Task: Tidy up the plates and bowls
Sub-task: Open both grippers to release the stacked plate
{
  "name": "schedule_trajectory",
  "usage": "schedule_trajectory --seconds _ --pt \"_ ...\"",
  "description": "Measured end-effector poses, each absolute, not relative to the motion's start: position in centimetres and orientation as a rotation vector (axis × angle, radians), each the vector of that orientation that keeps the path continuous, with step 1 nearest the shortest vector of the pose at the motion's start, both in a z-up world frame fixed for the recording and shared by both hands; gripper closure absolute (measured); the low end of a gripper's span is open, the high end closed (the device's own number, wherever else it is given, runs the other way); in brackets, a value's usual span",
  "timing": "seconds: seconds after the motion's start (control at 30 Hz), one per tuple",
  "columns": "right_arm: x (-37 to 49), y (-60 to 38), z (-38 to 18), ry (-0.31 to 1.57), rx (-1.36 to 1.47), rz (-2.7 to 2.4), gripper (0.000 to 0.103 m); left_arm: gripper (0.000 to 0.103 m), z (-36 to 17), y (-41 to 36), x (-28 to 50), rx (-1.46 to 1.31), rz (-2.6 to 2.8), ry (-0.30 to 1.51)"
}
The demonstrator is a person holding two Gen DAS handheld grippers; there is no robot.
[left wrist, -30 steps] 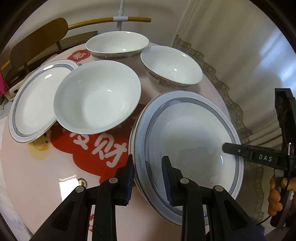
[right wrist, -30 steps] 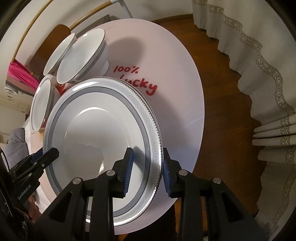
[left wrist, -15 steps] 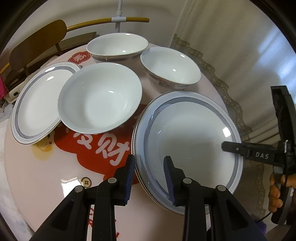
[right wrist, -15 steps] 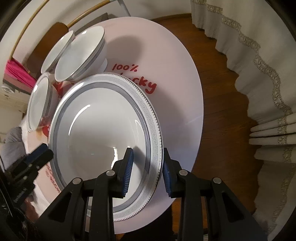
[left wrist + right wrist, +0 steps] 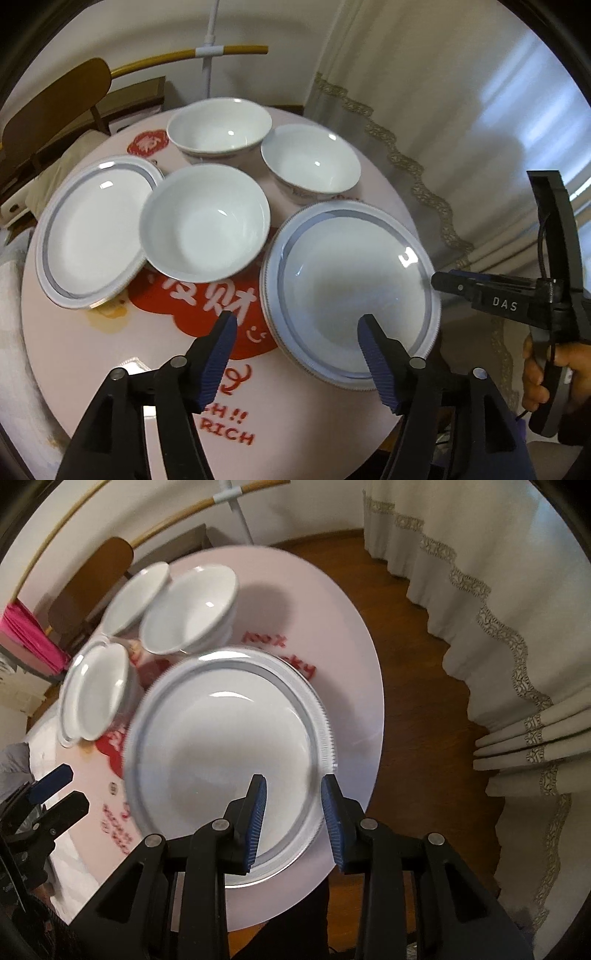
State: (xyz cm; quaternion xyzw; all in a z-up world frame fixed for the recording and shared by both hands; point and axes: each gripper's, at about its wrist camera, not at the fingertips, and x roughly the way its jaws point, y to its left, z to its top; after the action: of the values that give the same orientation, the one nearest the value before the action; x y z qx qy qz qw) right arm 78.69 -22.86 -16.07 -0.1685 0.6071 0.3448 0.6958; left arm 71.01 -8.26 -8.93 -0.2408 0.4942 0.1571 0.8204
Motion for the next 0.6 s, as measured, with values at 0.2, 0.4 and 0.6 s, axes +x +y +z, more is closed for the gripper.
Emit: schedule_trajectory --seconds 0.2,0.4,0.6 --pt "76.1 -22.3 -13.1 1.325 -0.298 0.703 0.07 0.038 -5.9 -5.6 68.2 -0.439 0.253 1.037" --pt "71.0 -21.6 -9.6 1.266 -0.206 0.576 0.07 0.033 -2.7 -2.8 64.1 -0.32 0.193 1.042" --pt "64.8 -21.3 -5.9 1.196 -0.17 0.523 0.064 0.029 0.2 -1.6 59.8 -0.231 0.122 1.019"
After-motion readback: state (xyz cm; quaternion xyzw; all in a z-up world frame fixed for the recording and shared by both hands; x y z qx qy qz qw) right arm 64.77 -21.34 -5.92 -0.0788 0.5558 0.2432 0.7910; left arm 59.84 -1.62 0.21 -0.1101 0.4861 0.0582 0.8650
